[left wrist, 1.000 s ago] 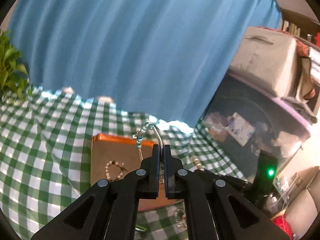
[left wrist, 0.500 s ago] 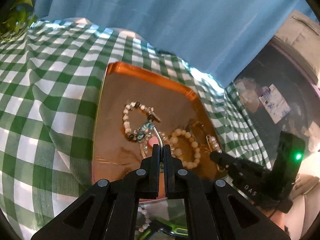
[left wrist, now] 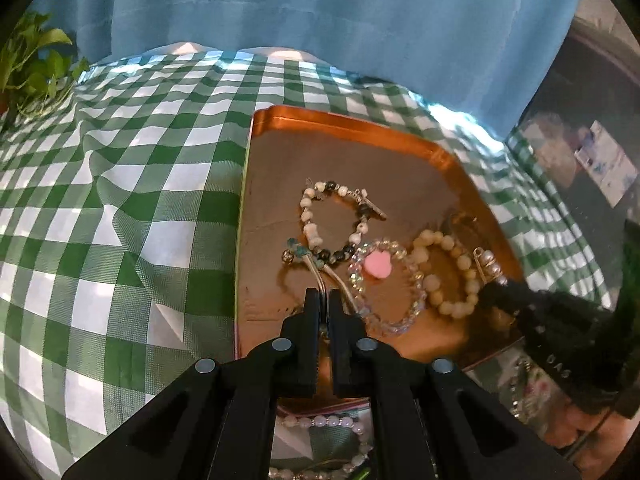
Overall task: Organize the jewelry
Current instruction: 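Lower the pin and teal bracelet into the tray and open both tools, then withdraw both tools from the tray toward the watch and pink bead bracelet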
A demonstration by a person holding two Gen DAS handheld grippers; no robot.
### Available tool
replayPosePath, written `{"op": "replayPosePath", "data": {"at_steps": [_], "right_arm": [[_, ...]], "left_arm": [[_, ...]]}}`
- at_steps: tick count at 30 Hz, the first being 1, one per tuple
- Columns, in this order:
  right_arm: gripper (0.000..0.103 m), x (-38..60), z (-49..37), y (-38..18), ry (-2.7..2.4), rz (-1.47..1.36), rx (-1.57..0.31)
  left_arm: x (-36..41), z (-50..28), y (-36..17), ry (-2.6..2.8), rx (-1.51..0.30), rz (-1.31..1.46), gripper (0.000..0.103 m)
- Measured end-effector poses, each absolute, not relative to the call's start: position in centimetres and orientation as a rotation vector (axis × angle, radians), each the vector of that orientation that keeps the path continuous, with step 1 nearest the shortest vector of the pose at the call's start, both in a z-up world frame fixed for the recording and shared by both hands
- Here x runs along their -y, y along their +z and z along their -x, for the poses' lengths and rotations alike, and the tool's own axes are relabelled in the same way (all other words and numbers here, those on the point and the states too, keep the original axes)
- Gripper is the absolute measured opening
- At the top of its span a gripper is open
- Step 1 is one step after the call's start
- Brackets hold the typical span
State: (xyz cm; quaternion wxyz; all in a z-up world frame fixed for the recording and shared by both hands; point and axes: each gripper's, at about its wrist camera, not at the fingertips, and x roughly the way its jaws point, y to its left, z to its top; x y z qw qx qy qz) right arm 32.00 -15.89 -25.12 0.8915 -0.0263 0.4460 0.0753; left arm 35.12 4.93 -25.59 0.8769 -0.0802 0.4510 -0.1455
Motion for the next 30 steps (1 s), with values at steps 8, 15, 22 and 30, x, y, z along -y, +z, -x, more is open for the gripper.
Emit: {"op": "replayPosePath", "data": {"at_steps": [8,15,22,30], "right_arm": [[0.03,16.3,-31.1,-24.3,0.129,0.042,-0.85],[0.03,17.3,-30.2,-24.4,0.113,0.011,-0.837],[0.031,18.0,-28.1,-22.9,0.106,-0.048,-0.821],[0.067,17.3,-23.1,-19.3,0.132,-0.034,-0.746]], "left_arm": [[-4.4,-33.6,-24.3,-0.28,-0.874,0.089,0.073],[-3.6,-32.2,-22.5,-0.314,-0.825,0.039,0.075],[-4.1,-29.5,-20.6,-0.335,-0.814,0.116,0.075],[-3.3,-24.2,-18.0,-0.374,-0.8,0.071,0.075]]}}
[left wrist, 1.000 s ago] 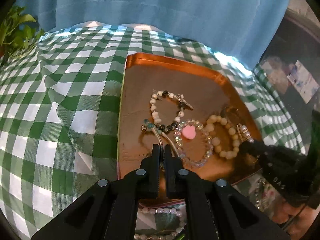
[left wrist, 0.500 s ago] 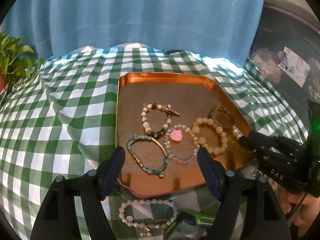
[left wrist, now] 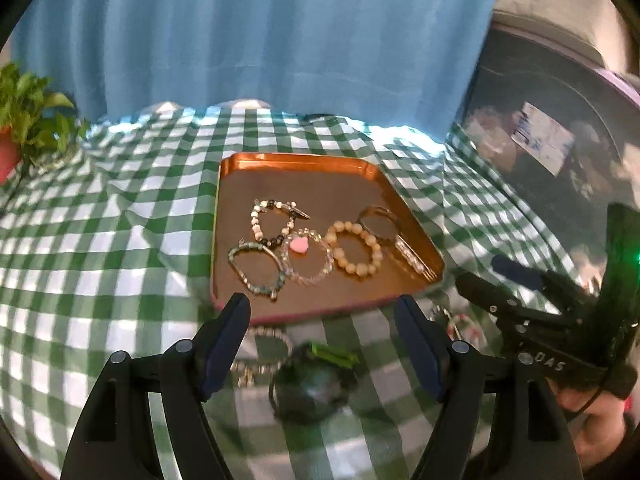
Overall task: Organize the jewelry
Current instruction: 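Withdraw both tools from the tray toward the watch and pink bead bracelet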
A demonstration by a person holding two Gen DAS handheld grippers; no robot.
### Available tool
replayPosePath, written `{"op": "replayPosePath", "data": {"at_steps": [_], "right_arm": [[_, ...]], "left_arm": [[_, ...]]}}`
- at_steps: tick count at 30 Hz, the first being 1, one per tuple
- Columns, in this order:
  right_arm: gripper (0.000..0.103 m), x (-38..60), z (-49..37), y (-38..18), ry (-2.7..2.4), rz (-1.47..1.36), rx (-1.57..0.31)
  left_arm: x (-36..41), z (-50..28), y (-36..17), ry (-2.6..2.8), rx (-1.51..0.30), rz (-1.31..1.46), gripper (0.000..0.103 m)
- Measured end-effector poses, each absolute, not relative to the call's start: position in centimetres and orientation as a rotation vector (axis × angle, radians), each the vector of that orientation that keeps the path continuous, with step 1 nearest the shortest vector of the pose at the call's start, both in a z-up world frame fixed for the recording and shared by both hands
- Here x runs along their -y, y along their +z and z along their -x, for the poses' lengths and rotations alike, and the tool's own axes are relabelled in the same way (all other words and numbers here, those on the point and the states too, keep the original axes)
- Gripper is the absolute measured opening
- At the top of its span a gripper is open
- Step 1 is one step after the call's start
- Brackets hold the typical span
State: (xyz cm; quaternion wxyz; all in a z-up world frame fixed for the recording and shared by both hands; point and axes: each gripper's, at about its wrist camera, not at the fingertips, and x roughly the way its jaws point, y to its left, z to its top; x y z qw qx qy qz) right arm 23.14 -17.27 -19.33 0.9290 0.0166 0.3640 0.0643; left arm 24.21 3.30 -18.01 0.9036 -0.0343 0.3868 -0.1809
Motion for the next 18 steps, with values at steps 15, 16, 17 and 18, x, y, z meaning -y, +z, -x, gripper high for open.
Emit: {"op": "replayPosePath", "data": {"at_steps": [15,16,17,18], "right_arm": [[0.072,19.6,-13.3,-20.5,0.152,-0.065,-0.726],[0.072,19.7,-13.3,-20.8,0.14,-0.055,-0.724],[0.072,19.8,-13.3,-21.2,0.128,-0.044,-0.733],[0.069,19.9,-13.4,-21.5,0.128,-0.039,-0.741]], "left_arm": [[-6.2,-16.2,-20.5,-0.324,-0.805,0.088,0.083],[-6.2,-16.3,-21.1,-0.32,-0.826,0.088,0.083],[-6.2,-16.4,-21.7,-0.324,-0.842,0.095,0.083],[-6.2,-16.5,-22.1,-0.332,-0.851,0.1,0.083]]}}
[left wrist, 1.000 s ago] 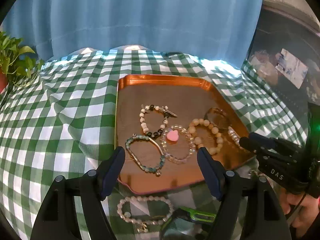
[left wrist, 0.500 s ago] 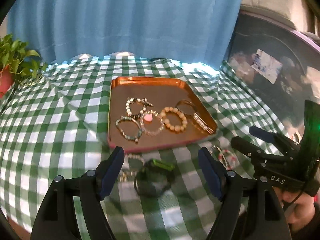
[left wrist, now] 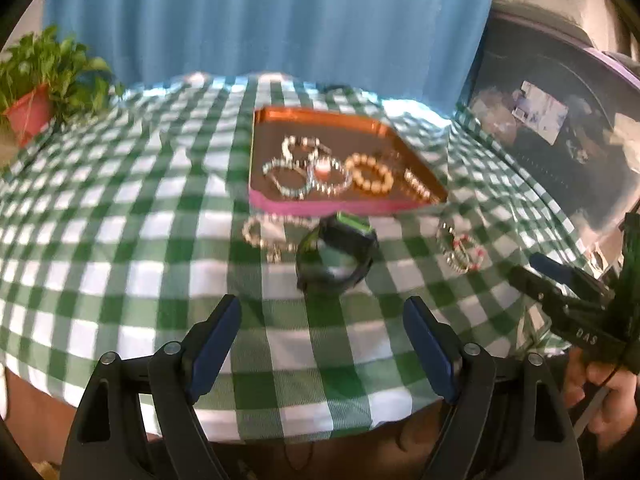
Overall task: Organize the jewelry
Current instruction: 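Withdraw both tools from the tray toward the watch and pink bead bracelet, then grasp the black watch with the left tool while the right tool grasps the pink bead bracelet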
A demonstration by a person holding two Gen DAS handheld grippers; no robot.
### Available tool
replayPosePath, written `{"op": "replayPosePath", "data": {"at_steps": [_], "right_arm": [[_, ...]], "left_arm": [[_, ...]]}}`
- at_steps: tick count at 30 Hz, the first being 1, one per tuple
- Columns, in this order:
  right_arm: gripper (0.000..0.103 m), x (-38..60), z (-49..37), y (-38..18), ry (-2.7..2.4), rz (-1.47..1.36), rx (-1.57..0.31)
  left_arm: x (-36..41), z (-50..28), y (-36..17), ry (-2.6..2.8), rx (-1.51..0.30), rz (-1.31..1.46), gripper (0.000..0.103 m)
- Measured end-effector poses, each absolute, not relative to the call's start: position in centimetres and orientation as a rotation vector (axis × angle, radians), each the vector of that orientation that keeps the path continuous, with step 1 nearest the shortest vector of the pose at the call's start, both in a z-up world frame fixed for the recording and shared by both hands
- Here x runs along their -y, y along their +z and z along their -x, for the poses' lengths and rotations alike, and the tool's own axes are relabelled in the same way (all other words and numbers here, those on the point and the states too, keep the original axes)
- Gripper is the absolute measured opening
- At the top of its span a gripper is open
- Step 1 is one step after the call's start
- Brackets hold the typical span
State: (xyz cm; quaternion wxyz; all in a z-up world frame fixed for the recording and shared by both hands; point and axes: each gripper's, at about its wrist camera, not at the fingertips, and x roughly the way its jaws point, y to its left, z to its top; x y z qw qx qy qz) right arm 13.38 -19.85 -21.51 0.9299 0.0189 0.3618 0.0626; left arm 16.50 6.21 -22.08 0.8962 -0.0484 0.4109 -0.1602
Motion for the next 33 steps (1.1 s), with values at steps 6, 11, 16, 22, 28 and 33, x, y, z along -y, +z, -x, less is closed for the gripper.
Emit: {"op": "replayPosePath", "data": {"at_steps": [6,11,16,22,28,33], "right_arm": [[0.057,20.5,-14.4,-22.3,0.149,-0.067,-0.738],[0.051,20.7,-16.0,-22.6,0.175,-0.11,-0.736],[0.03,20.4,-17.7,-23.4,0.157,-0.073,-0.766],[0.017,20.5,-19.2,-24.5,0.173,-0.087,-0.809],[0.017,21.0,-19.4,-24.4,0.124,-0.05,-0.8],[0.017,20.5,-19.9,-25.5,0.075,0.084,-0.852]], "left_arm": [[-5.7,-18.1,-23.1,-0.353,-0.861,0.085,0.083],[-4.7,-20.4,-24.5,-0.358,-0.897,0.061,0.083],[-4.2,-21.9,-25.6,-0.381,-0.918,0.07,0.083],[-3.3,-22.7,-25.8,-0.399,-0.925,0.041,0.083],[-3.8,-23.1,-26.3,-0.368,-0.895,0.052,0.081],[-3.6,-22.7,-26.4,-0.371,-0.863,0.014,0.066]]}}
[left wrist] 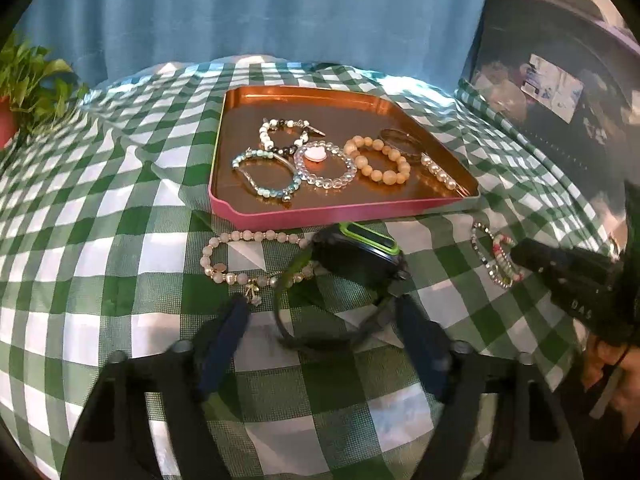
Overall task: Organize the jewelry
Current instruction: 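Grasp the black watch with the left tool while the right tool grasps the pink bead bracelet, then lift the black watch and pink bead bracelet off the table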
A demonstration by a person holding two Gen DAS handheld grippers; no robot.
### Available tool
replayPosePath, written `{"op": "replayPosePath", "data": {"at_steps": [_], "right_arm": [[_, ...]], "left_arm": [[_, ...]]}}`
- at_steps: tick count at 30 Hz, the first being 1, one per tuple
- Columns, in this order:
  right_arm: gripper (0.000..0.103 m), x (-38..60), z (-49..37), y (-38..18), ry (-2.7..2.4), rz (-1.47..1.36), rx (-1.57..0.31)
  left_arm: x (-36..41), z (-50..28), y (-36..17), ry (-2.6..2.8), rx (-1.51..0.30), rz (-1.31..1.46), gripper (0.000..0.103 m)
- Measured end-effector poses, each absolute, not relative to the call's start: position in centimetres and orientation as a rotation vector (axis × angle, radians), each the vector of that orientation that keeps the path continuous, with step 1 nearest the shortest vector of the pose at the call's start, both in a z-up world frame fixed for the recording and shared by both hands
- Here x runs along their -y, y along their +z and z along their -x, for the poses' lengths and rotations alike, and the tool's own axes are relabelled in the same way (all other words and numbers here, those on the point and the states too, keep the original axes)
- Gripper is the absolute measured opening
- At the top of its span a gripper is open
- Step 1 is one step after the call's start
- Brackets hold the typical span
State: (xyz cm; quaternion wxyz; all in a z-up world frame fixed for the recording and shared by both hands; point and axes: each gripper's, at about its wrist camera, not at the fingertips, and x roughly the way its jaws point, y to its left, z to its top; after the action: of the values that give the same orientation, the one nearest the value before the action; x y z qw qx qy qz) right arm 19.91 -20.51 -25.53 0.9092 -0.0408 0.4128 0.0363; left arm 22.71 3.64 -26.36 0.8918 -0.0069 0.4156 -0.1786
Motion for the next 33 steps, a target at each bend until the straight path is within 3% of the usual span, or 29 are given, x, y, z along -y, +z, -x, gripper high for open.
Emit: {"op": "replayPosePath", "data": {"at_steps": [2,6,23,33], "right_arm": [[0.017,20.7,-19.9,-25.4,0.077,0.072,-0.844],[0.006,20.7,-19.8,-25.5,0.081,0.072,-0.837],[0.005,20.2,-17.2,-22.9,0.208,0.015,-0.754],[0.005,19.2,-15.3,-24.0,0.27,0.068,-0.812]], "left_arm": [[-3.3,-22.4,-26.3,-0.359,-0.85,-0.02,0.055],[-3.0,-22.1,-26.4,-0.347,-0.834,-0.032,0.054],[-5.1,-19.8,-25.4,-0.383,-0.849,0.067,0.05],[-3.8,-18.6,-26.2,-0.37,-0.861,-0.087,0.053]]}}
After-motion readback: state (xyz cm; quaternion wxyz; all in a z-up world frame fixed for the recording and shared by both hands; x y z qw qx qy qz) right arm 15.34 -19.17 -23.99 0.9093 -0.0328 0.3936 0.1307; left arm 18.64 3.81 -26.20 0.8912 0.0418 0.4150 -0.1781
